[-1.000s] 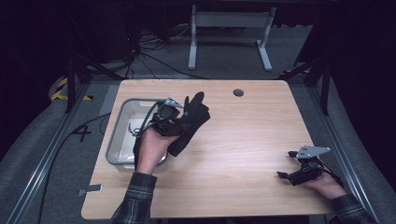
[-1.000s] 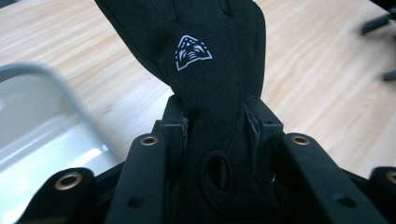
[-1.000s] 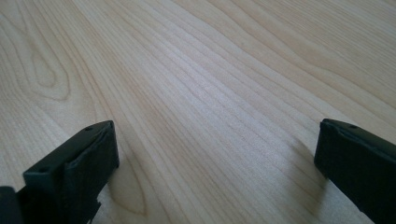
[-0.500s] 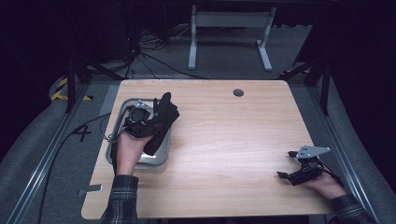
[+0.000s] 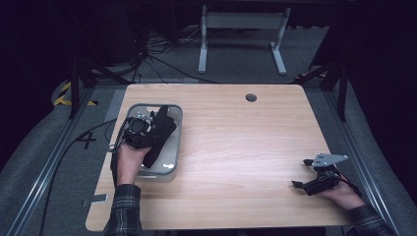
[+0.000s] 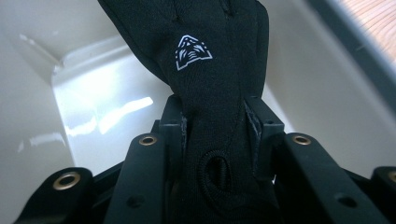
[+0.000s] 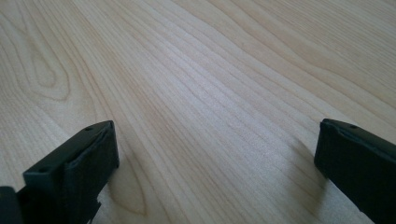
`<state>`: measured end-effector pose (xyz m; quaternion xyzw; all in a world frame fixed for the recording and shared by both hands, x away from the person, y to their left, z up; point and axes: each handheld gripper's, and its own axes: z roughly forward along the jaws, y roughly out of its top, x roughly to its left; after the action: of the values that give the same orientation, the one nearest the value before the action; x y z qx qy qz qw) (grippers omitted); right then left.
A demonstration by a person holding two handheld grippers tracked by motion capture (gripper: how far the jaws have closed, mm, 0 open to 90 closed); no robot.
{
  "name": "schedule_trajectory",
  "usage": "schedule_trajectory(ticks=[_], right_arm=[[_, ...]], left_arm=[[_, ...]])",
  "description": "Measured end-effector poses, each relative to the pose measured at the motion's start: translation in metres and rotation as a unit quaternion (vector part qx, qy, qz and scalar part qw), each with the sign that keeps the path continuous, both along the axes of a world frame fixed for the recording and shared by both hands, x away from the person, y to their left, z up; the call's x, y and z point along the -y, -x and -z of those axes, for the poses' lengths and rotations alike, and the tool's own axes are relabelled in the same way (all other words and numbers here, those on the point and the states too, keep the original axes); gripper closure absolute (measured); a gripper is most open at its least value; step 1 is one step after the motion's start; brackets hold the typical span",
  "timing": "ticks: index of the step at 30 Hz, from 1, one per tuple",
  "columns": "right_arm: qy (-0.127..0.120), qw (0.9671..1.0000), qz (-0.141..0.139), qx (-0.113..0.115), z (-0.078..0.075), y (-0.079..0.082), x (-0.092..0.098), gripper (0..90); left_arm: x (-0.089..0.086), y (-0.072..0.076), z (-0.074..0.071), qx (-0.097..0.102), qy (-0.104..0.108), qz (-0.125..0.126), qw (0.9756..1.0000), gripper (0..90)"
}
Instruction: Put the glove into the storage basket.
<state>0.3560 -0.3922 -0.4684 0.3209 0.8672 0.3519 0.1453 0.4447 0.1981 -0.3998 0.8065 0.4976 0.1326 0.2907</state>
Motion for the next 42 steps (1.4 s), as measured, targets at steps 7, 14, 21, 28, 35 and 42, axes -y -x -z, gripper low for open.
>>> schedule_trajectory(ticks=[7, 14, 21, 28, 35, 42], right_arm=[[0.000, 1.0000, 0.000, 0.000, 0.000, 0.000, 0.000, 0.3], [0.000, 1.0000, 0.000, 0.000, 0.000, 0.000, 0.000, 0.3], [0.000, 1.0000, 0.000, 0.000, 0.000, 0.000, 0.000, 0.4], [0.000, 1.0000, -0.002, 0.000, 0.000, -0.001, 0.000, 0.4], [0.000, 1.0000, -0.001, 0.000, 0.000, 0.000, 0.000, 0.4], [0.000, 1.0000, -0.001, 0.000, 0.000, 0.000, 0.000, 0.4]], left_arm=[[-0.003, -0.003, 0.004, -0.013, -0.005, -0.009, 0.9999, 56.6], [-0.010, -0.004, 0.000, -0.002, 0.010, -0.023, 0.9997, 29.0], [0.000, 0.002, -0.017, 0.022, 0.020, -0.012, 0.9995, 20.4], [0.026, 0.009, -0.031, 0.035, 0.043, 0.024, 0.9982, 18.5], [0.057, 0.018, -0.036, 0.052, 0.059, 0.057, 0.9953, 17.7], [0.097, 0.031, -0.034, 0.065, 0.068, 0.094, 0.9912, 17.3]])
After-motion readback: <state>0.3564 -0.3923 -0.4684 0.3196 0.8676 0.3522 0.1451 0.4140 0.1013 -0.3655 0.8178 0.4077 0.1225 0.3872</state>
